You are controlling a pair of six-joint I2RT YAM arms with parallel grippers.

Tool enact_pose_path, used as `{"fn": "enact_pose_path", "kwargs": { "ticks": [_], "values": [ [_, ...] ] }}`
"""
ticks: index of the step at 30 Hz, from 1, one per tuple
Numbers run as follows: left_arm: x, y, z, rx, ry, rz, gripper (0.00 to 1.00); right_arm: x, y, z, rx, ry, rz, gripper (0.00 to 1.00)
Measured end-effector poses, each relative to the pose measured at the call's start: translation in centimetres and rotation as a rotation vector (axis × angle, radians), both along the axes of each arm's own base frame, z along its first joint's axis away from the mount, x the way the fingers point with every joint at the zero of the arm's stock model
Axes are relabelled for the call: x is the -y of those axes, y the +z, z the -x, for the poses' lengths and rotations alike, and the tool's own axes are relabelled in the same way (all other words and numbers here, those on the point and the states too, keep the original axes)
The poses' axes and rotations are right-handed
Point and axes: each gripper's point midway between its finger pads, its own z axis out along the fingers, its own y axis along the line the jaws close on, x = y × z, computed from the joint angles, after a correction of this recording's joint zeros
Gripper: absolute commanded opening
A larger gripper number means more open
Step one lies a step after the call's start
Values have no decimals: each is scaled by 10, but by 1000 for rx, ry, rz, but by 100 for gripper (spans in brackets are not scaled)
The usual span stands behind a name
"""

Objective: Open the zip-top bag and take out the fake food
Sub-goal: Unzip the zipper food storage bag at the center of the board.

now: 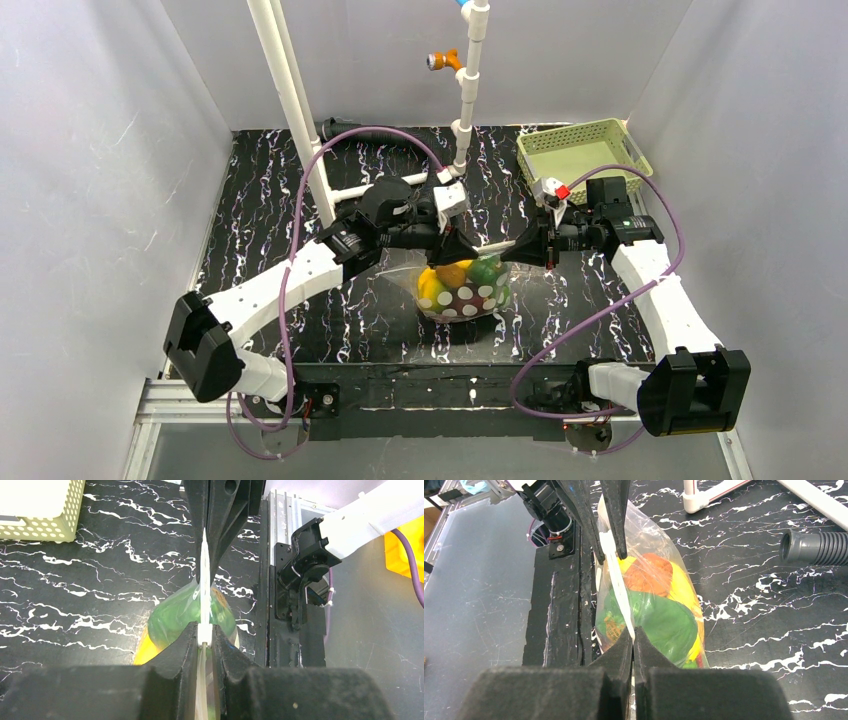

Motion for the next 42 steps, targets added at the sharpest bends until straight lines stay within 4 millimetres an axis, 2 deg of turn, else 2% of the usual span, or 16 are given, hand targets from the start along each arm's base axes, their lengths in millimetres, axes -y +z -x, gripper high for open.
{"fn": "enact_pose_path", "kwargs": {
  "ticks": [10,42],
  "values": [
    [-17,-5,2,0,28,-17,0,3,0,-3,-1,-14,-2,1],
    [-51,-12,2,7,78,-63,0,16,0,-10,-12,-75,-3,1]
  ]
}}
